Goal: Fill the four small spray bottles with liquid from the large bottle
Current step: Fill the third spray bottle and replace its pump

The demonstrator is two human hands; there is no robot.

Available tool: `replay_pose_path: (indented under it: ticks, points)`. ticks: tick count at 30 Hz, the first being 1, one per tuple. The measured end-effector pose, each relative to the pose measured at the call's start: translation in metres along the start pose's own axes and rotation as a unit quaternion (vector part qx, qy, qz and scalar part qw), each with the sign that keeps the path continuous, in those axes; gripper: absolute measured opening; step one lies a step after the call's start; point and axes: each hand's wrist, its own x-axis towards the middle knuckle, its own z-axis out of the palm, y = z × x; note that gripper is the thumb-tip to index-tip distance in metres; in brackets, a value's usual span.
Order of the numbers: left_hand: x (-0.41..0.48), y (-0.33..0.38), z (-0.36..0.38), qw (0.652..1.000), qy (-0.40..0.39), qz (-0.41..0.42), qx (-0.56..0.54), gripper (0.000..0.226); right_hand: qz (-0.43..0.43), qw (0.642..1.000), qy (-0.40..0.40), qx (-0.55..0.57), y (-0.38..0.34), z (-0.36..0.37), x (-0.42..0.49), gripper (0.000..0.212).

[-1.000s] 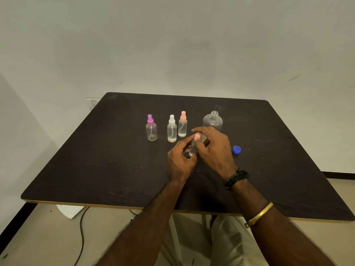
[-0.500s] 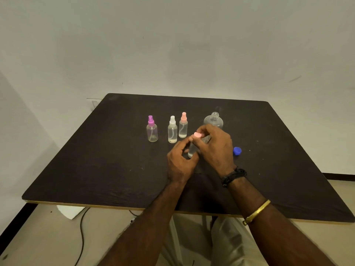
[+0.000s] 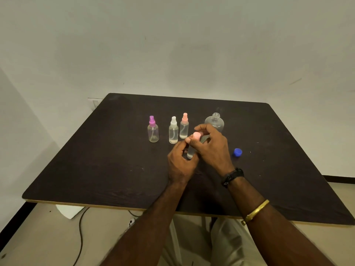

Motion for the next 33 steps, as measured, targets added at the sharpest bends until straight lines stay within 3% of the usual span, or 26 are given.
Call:
replay_pose_path:
  ticks: [4, 10, 15, 23, 33]
  points:
    - [0.0, 0.0, 0.0, 1.0, 0.003, 0.004, -0.006, 0.047, -0.022, 0.999, -0.026, 0.029, 0.001, 0.0, -0.004, 0.032]
    - [0.0, 0.001, 0.0, 1.0, -0.003, 0.018, 0.005, 0.045, 0.0, 0.999, 0.032, -0.011, 0.001, -0.001, 0.0, 0.027]
    - [0.0, 0.002, -0.001, 1.0, 0.011, 0.009, 0.002, 0.045, -0.008, 0.999, -0.044, 0.014, -0.001, -0.002, -0.003, 0.034]
    - [0.001, -0.009, 0.005, 1.0, -0.004, -0.012, 0.016, 0.039, 0.007, 0.999, 0.032, 0.012, -0.001, 0.006, -0.004, 0.023]
    - [0.002, -0.008, 0.004, 0.999, 0.005, -0.04, -0.008, 0.038, 0.016, 0.999, 0.045, 0.011, 0.005, 0.015, -0.007, 0.026]
